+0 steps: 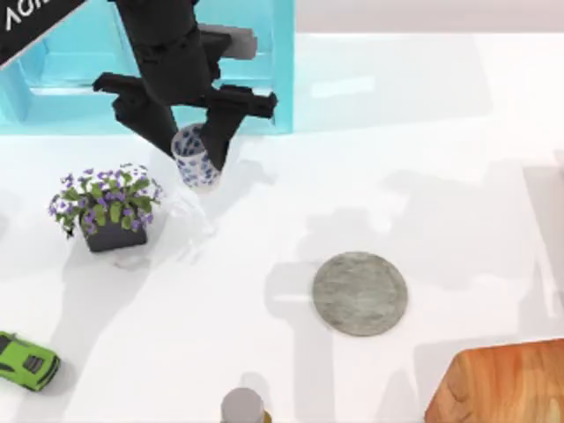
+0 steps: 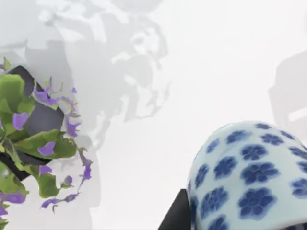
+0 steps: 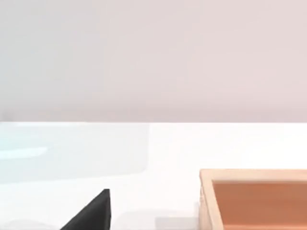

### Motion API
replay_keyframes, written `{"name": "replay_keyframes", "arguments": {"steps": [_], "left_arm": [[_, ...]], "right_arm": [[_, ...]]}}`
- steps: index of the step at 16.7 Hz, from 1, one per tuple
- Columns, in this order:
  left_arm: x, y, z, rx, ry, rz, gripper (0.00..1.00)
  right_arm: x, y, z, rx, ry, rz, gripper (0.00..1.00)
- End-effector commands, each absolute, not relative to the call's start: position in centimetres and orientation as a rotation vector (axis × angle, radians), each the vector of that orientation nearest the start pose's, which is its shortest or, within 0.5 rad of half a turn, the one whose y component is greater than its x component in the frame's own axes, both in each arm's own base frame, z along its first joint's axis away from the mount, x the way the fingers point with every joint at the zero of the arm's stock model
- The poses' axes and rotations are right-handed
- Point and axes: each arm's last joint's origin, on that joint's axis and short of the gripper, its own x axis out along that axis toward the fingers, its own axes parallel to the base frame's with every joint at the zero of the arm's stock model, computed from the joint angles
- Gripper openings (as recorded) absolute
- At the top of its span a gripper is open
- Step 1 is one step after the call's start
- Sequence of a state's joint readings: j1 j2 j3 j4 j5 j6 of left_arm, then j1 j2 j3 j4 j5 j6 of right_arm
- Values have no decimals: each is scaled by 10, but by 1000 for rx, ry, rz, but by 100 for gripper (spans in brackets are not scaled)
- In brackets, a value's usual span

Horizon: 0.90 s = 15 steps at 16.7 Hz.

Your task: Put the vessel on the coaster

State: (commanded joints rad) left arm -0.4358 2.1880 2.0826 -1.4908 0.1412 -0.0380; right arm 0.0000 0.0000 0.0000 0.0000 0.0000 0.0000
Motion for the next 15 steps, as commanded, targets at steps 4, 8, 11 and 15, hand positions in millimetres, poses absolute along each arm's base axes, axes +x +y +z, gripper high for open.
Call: {"name": "replay_keyframes", "arguments": {"steps": [4,8,11,15], "left_arm": [[365,-269,231,87,1638,-185,0],[333,-335,215,31,1604,-57,0],[318,-359,210,15,1579,-21,0],[316,-362,209,14,1576,-18,0]], "right_arm": [[106,-1,160,0,0,0,100],[106,-1,160,0,0,0,100],[106,-1,160,0,0,0,100],[106,-1,160,0,0,0,100]]}}
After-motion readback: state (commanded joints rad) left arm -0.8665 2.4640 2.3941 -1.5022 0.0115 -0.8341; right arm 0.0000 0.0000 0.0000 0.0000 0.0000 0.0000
